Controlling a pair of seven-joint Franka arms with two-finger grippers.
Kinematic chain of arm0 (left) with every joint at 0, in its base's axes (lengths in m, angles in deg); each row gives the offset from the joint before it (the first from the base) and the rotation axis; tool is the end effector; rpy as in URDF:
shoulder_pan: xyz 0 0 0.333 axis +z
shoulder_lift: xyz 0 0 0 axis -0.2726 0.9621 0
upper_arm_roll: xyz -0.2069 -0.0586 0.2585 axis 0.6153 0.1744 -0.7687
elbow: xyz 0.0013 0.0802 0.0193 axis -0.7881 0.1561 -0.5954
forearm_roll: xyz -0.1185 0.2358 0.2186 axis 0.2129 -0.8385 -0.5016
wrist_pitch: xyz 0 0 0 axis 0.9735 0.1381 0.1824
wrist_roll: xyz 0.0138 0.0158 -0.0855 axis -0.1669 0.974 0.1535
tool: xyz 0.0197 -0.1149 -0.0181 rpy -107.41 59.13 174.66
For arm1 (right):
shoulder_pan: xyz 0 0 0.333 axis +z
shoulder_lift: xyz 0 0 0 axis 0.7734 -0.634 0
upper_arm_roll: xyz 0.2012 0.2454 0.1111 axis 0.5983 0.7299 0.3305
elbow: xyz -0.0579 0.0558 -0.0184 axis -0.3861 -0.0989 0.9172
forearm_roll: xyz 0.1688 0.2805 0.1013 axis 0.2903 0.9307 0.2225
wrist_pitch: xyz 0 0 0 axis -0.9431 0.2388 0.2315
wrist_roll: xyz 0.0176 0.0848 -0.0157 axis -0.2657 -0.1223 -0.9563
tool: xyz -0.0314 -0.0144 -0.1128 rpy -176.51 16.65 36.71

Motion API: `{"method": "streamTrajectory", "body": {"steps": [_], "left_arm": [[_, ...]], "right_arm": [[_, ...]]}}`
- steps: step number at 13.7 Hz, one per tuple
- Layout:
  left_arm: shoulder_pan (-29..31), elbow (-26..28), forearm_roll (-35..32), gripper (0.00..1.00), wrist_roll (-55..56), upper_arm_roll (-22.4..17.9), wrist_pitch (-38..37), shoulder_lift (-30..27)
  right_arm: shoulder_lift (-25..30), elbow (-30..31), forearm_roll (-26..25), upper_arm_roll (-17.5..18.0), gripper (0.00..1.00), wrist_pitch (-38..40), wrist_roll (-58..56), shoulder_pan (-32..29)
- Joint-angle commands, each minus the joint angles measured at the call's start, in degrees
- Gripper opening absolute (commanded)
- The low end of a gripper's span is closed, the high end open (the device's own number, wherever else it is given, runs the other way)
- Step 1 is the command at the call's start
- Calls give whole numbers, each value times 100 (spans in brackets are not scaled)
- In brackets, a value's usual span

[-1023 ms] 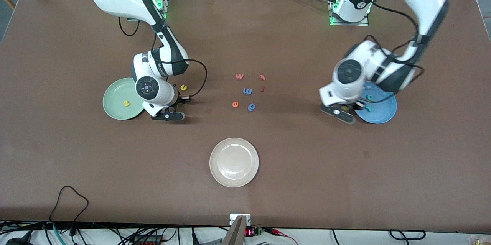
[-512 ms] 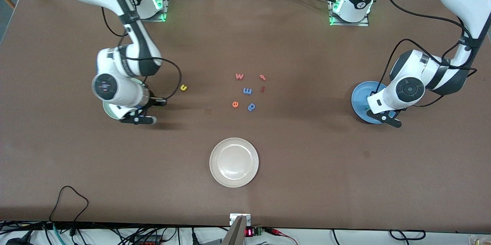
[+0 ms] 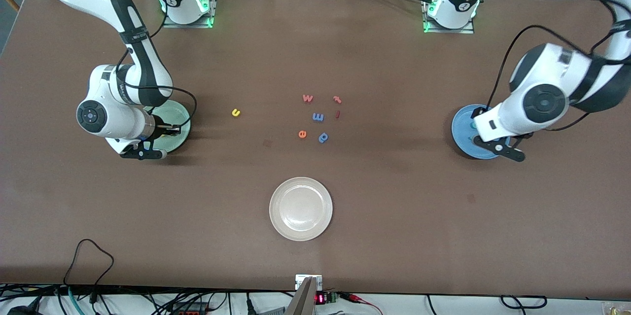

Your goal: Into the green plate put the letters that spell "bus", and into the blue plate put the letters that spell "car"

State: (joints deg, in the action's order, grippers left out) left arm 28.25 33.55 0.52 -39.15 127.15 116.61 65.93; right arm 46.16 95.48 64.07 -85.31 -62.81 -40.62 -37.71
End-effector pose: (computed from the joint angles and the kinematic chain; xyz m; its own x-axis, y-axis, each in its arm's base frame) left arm 0.5516 -0.0204 0.4086 0.8792 -0.3461 -0.3275 -0.3991 -0.9104 -0.1094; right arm 0.5417 0.0455 0.2605 0.9753 -0.0204 -0.2199 -0.0247 -0.9996 -0.0169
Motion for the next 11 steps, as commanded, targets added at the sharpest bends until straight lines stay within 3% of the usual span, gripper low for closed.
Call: {"method": "streamTrajectory", "body": {"steps": [1, 3, 4, 5, 8, 10, 11], "left_arm": [[-214, -976, 417, 100, -22, 50, -990, 54], [-389, -1669, 557, 100, 4, 67, -1893, 37], [-495, -2117, 680, 100, 13, 50, -2342, 54], [-565, -2365, 768, 100, 13, 41, -2547, 72], [-723, -2779, 777, 100, 13, -142, -2496, 63], [-1704, -3174, 1021, 100, 13, -1376, -2390, -85], [-2083, -3281, 1493, 100, 5, -2053, -2364, -234]], "right_arm": [[73, 371, -86, 42, 17, -336, -110, -56], [81, 450, -86, 42, 30, -292, -110, -65], [81, 476, -86, 34, 55, -275, -110, -82], [90, 477, -78, 16, 98, -257, -93, -91], [247, 337, -69, 68, 100, 50, 109, -30], [353, 257, -34, 113, 100, 296, 206, 259], [380, 257, 19, 121, 100, 305, 232, 443]]}}
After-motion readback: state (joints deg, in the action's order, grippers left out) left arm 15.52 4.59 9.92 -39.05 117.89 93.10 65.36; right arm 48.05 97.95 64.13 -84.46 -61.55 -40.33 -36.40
